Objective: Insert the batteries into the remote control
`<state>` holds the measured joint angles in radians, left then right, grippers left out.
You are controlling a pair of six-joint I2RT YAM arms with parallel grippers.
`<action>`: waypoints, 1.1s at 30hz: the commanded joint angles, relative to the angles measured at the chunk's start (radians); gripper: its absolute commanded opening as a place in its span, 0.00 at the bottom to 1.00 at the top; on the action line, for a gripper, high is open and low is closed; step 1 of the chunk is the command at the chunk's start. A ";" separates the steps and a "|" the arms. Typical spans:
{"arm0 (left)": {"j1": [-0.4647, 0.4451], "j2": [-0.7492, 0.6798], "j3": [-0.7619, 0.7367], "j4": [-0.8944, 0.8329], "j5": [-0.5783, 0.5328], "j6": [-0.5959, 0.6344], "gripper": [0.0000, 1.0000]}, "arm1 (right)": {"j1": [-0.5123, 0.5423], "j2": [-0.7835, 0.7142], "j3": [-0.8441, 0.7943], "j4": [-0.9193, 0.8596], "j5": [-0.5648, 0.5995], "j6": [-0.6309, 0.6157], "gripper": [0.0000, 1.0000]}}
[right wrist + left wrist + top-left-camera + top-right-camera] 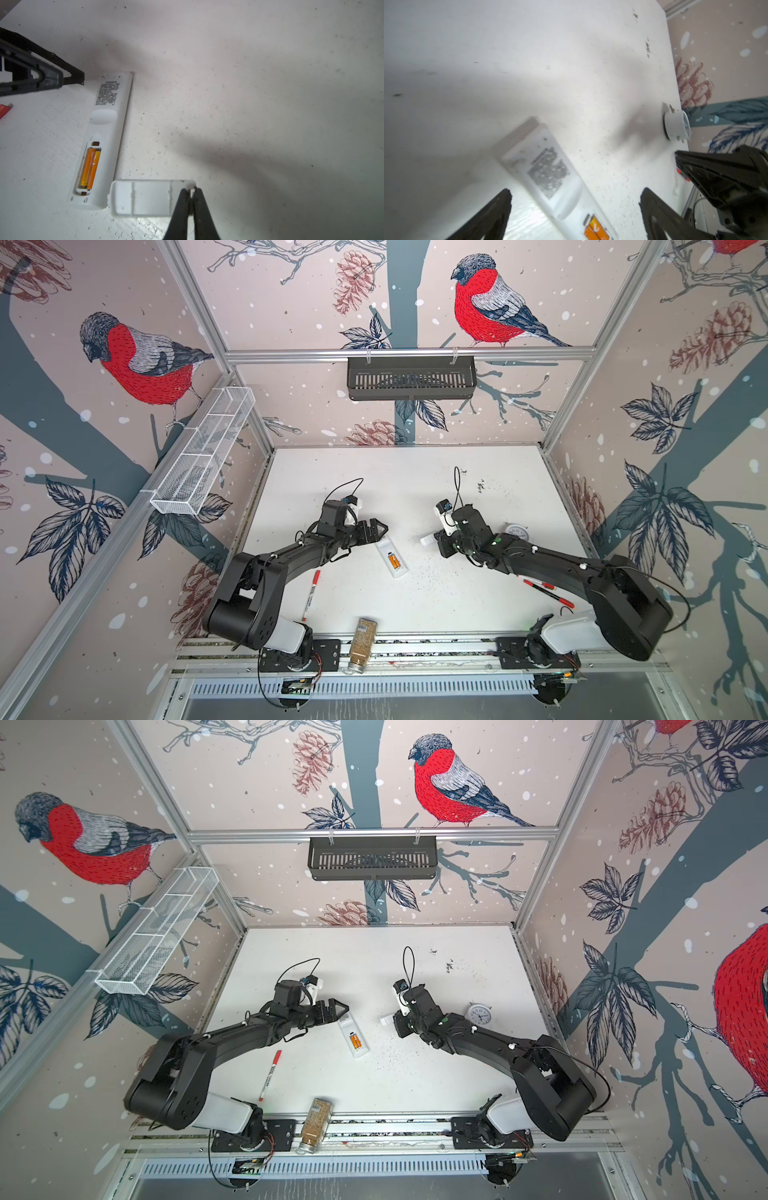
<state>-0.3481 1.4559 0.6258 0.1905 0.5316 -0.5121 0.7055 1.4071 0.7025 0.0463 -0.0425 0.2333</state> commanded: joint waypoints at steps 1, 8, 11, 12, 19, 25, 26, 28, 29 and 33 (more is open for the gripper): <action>-0.071 -0.019 0.012 0.007 0.090 0.041 0.93 | 0.006 -0.011 -0.008 0.069 0.018 0.015 0.09; -0.186 0.011 0.026 0.170 0.171 -0.034 0.75 | 0.062 -0.072 -0.038 0.117 0.089 -0.001 0.09; -0.211 0.048 0.046 0.234 0.210 -0.067 0.62 | 0.095 -0.110 -0.064 0.138 0.141 -0.012 0.09; -0.217 0.059 0.048 0.262 0.226 -0.083 0.57 | 0.107 -0.123 -0.070 0.141 0.158 -0.013 0.10; -0.249 0.092 0.067 0.311 0.257 -0.105 0.33 | 0.144 -0.187 -0.103 0.157 0.253 -0.018 0.09; -0.252 0.095 0.067 0.314 0.246 -0.104 0.06 | 0.150 -0.208 -0.116 0.169 0.260 -0.022 0.10; -0.252 0.098 0.067 0.316 0.245 -0.105 0.05 | 0.151 -0.209 -0.118 0.170 0.261 -0.024 0.10; -0.252 0.103 0.067 0.327 0.245 -0.106 0.01 | 0.154 -0.212 -0.121 0.171 0.260 -0.024 0.11; -0.252 0.106 0.068 0.331 0.244 -0.109 0.00 | 0.153 -0.211 -0.122 0.171 0.258 -0.024 0.13; -0.252 0.123 0.074 0.331 0.207 -0.105 0.00 | 0.140 -0.215 -0.118 0.143 0.251 0.007 0.33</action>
<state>-0.5991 1.5711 0.6880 0.4667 0.7570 -0.6212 0.8551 1.1980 0.5823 0.1841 0.2016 0.2150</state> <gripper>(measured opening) 0.066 0.275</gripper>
